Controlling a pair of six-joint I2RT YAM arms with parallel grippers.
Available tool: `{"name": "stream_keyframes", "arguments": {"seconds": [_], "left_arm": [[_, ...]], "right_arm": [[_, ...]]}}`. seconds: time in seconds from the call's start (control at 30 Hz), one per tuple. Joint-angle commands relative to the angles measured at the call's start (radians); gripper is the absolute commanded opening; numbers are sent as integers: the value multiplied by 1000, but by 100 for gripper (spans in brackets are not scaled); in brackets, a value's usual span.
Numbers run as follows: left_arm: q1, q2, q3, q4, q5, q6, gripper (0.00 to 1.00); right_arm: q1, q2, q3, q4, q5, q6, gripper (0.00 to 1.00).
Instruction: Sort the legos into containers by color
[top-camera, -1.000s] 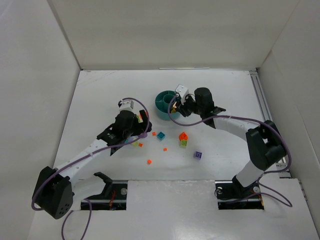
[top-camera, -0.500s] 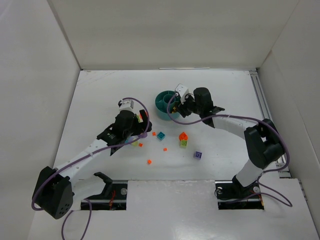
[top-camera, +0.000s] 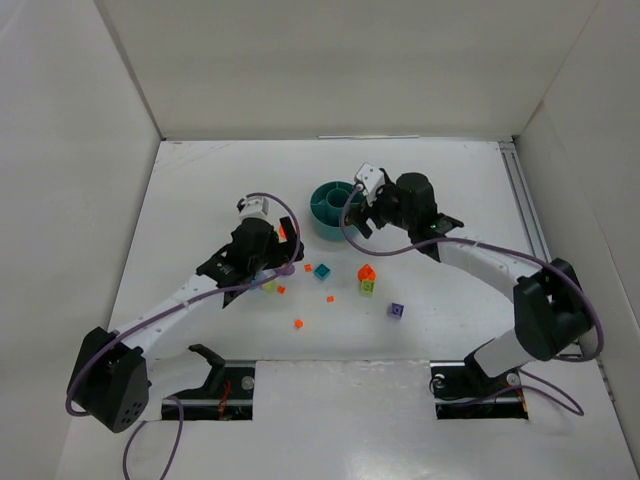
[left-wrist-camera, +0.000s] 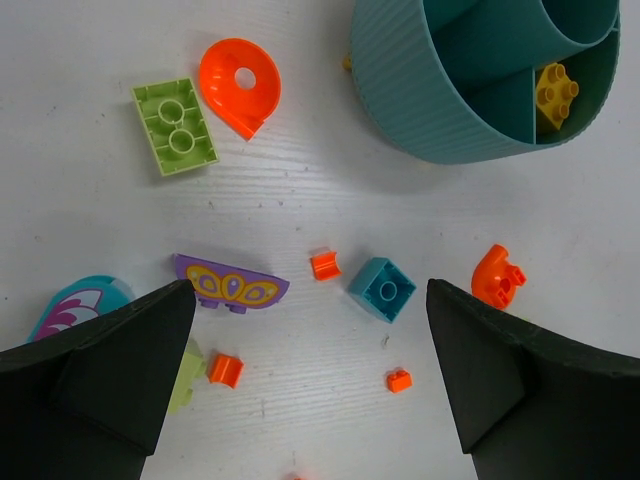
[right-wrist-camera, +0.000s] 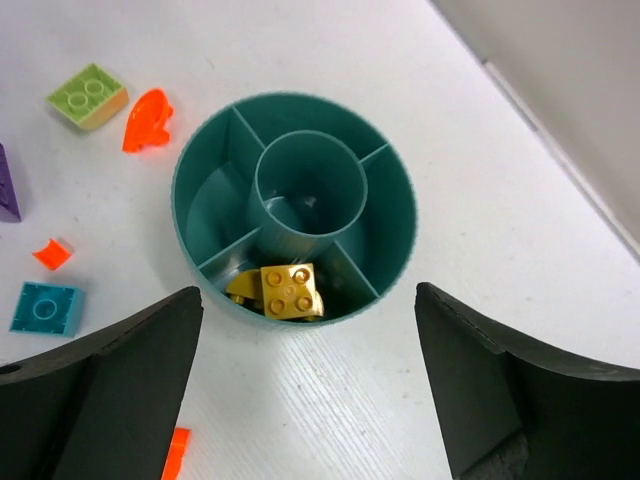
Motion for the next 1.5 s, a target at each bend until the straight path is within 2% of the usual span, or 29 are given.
{"name": "stream_keyframes", "arguments": {"seconds": [0.0,0.17,0.27,0.3,0.33,0.5,0.63,1.0,1.47], "left_arm": [[-5,11,65,12,-35,-4,100],[-5,124,166,-29,-79,-58,100],[-5,216,217,-41,-88,-87,92],[4,241,246,-41,-88,-96,88],[16,265,262,-41,-78,-105,79],[65,435,357,-72,-38,-139,59],[65,529,446,-83,-57,-179,50],[83,657,533,-143,-179,-280,45],[94,755,593,-132,-177,-282,32]], "right_arm": [[11,-111,-26,-11,21,-2,92],[0,-252,-91,-120,167,40,92],[-39,-294,-111,-198,241,50,92],[-49,-317,-111,-209,241,62,92],[-58,-328,-121,-210,241,62,92],[-99,-358,-145,-239,228,71,92],[-122,-368,-154,-248,216,80,92],[-152,-377,-163,-257,247,80,92],[-199,-368,-163,-266,265,71,92]]}}
